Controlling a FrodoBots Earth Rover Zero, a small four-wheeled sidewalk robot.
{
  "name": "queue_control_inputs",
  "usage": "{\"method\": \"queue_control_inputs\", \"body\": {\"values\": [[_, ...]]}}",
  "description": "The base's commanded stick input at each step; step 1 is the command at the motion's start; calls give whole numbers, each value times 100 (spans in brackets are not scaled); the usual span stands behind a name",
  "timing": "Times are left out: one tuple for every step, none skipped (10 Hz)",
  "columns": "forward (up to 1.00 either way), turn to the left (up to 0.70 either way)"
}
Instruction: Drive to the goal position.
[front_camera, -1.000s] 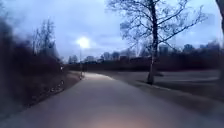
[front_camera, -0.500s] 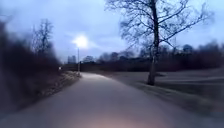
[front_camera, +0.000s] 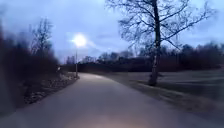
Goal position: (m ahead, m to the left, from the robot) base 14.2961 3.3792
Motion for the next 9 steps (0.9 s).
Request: {"method": "queue_control_inputs", "body": {"values": [[100,0],[100,0],[100,0],[100,0],[100,0],[100,0],[100,0],[100,0],[100,0]]}}
